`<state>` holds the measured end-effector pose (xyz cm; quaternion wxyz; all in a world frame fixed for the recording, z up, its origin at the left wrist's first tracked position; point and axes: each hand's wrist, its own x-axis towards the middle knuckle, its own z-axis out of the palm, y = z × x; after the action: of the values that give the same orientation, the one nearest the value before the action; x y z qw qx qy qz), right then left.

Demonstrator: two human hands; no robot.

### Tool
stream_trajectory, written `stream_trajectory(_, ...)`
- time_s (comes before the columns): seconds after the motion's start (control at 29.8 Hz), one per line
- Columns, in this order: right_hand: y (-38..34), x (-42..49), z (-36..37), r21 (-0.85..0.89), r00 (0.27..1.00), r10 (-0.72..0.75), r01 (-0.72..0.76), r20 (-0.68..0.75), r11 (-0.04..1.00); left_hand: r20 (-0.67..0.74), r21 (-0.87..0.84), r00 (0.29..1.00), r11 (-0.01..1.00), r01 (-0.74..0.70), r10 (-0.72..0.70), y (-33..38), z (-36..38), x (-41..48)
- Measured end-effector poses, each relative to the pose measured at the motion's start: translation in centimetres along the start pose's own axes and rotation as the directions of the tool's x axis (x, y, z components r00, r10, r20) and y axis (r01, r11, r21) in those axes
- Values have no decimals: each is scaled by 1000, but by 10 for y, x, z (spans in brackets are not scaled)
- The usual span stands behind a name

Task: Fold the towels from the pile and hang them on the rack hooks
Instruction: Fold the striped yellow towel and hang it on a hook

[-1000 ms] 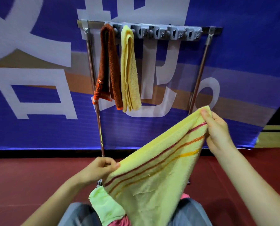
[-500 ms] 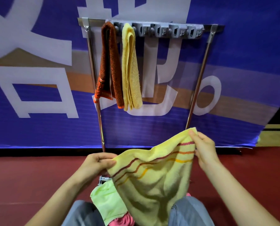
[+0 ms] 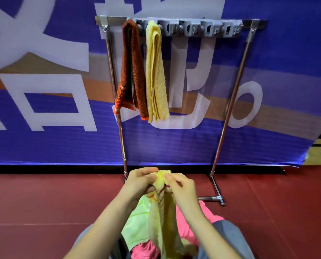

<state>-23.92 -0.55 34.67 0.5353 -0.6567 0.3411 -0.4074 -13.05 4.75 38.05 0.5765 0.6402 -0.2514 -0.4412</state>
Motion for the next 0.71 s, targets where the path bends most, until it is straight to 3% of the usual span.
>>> stream_trajectory(0.13,5,-11,15,16,997,20,-22,81,1000,-3,-65,999,997,44,-44,-2,-5,0)
stream_trajectory(0.3,18,-18,21,125,966,196,-218,166,968,17,107,1000,994,-5,3,-10,-13,-4)
stream_trajectory(0.47,18,-14,6,185,930,225,-285,290,941,85,220,996,975,-39,20,-11,-20,-6)
stream_trajectory(0.57,25,-3,-9,111,954,182,-213,239,971,163,360,986,928,-98,41,-12,-23,-4)
stream_trajectory(0.71,15,10,-22,-65,950,73,-55,305,996,306,459,950,864,-208,65,-7,-23,-7)
